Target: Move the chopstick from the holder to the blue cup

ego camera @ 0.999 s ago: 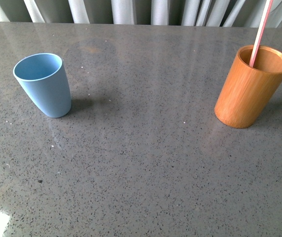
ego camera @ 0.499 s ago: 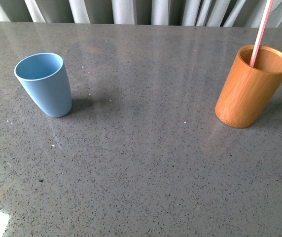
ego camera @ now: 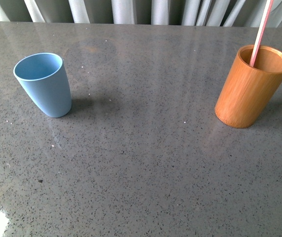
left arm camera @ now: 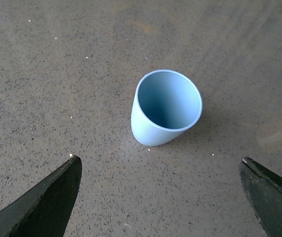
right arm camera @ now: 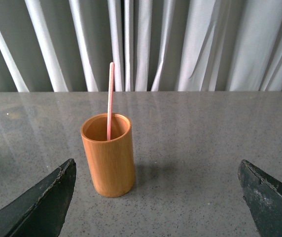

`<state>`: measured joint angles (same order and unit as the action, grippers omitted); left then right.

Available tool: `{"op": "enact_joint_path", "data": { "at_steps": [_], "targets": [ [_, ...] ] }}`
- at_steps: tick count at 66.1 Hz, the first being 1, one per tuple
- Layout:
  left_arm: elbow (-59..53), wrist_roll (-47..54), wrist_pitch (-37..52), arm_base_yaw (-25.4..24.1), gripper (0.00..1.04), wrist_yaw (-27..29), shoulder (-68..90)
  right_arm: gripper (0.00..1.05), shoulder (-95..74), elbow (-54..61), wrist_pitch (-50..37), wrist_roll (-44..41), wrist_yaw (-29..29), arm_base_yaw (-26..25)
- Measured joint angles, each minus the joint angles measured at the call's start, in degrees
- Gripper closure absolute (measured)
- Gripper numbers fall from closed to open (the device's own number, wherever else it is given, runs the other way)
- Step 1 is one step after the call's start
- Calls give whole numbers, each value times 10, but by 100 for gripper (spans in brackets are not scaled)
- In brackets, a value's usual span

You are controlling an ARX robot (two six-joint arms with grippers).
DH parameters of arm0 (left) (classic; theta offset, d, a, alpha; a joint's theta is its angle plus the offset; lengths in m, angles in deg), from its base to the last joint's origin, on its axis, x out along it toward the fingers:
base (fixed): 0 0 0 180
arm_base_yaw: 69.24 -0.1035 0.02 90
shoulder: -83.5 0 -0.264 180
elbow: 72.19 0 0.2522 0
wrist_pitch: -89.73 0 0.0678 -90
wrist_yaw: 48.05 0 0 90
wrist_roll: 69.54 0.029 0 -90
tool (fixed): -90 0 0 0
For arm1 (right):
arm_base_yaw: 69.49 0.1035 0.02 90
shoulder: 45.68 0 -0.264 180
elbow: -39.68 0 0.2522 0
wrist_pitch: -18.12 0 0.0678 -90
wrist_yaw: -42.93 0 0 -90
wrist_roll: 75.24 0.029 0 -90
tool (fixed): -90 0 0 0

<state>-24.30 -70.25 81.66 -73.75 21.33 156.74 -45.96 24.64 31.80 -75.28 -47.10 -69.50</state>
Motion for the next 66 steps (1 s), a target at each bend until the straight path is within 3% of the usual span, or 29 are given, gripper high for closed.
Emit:
{"op": "enact_joint_path", "data": {
  "at_steps": [8, 31, 66],
  "targets": [
    [77, 26, -8, 0, 9, 12, 115, 9, 0, 0, 0, 0, 0, 0],
    [184, 53, -34, 21, 9, 49, 243, 9, 0, 0, 0, 0, 0, 0],
    [273, 70, -86, 49, 9, 77, 329, 9, 0, 0, 0, 0, 0, 0]
  ]
}}
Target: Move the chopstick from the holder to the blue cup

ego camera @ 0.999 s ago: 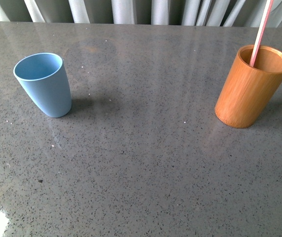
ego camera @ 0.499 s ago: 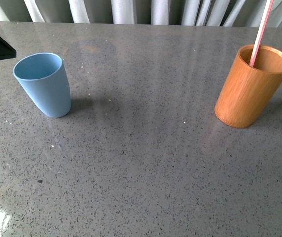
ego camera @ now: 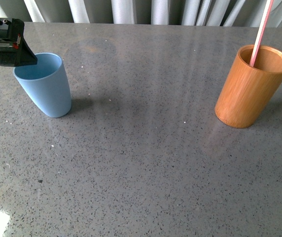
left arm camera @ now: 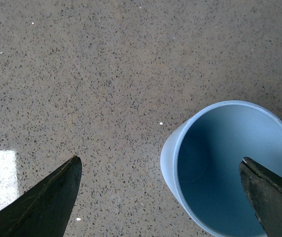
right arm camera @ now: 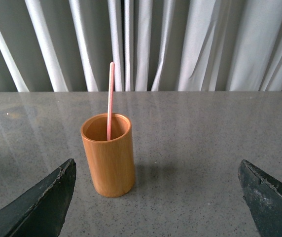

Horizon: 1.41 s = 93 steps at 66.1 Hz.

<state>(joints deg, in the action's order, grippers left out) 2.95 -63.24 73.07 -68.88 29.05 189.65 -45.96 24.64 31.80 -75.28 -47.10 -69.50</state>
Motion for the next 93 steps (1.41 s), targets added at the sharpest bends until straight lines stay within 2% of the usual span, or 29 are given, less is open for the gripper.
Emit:
{"op": "enact_joint_path", "data": {
  "at_steps": [53, 58, 68, 86, 90, 93],
  "targets": [
    [35, 3, -35, 16, 9, 23, 45, 9, 0, 0, 0, 0, 0, 0],
    [36, 3, -39, 17, 17, 24, 46, 9, 0, 0, 0, 0, 0, 0],
    [38, 3, -44, 21, 42, 31, 47, 9, 0, 0, 0, 0, 0, 0],
    [45, 3, -61, 28, 81, 40, 47, 9, 0, 0, 0, 0, 0, 0],
    [49, 3, -70, 32, 96, 49, 48, 9, 0, 0, 0, 0, 0, 0],
    [53, 3, -78, 36, 102, 49, 48, 9, 0, 0, 0, 0, 0, 0]
  ]
}}
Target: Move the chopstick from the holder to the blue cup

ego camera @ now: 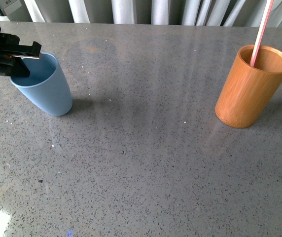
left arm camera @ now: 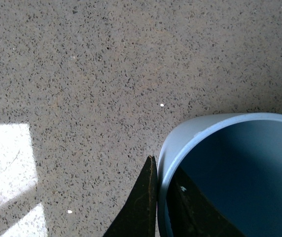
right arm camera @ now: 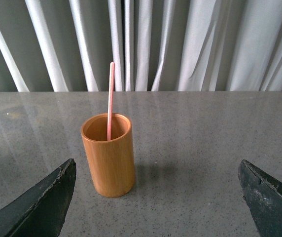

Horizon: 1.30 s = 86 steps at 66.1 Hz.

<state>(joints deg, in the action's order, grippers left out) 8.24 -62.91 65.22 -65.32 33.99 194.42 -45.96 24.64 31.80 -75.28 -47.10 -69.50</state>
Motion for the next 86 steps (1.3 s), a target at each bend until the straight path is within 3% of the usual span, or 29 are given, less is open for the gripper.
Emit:
{"op": "enact_joint_path", "data": {
  "at_steps": [21, 43, 86],
  "targets": [
    [11, -3, -38, 16, 102, 20, -7, 9, 0, 0, 0, 0, 0, 0],
    [49, -76, -104, 61, 102, -4, -22, 9, 0, 0, 0, 0, 0, 0],
    [83, -140, -112, 117, 102, 26, 38, 9, 0, 0, 0, 0, 0, 0]
  ]
}}
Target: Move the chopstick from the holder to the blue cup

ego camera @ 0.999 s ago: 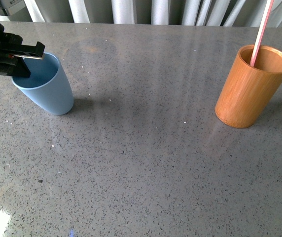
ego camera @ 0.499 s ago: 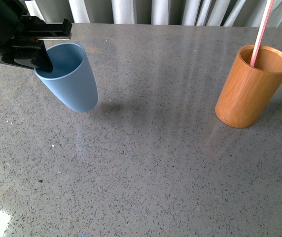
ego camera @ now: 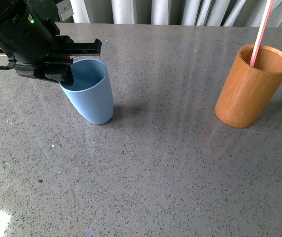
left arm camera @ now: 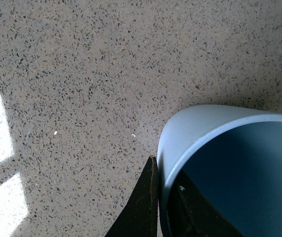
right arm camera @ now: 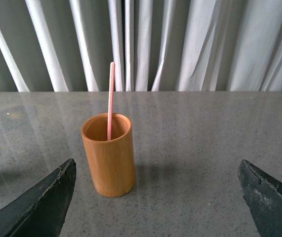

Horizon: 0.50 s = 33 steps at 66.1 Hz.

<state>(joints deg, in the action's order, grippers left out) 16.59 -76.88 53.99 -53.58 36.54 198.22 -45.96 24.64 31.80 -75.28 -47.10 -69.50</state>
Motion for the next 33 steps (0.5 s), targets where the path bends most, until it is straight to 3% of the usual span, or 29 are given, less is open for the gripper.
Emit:
{"op": "enact_joint_path", "data": {
  "at_steps": [10, 30, 33],
  "targets": [
    [6, -1, -1, 3, 102, 4, 5, 9, 0, 0, 0, 0, 0, 0],
    [6, -6, 3, 2, 58, -6, 9, 9, 0, 0, 0, 0, 0, 0],
    [6, -7, 5, 0, 48, -9, 9, 9, 0, 0, 0, 0, 0, 0]
  ]
}}
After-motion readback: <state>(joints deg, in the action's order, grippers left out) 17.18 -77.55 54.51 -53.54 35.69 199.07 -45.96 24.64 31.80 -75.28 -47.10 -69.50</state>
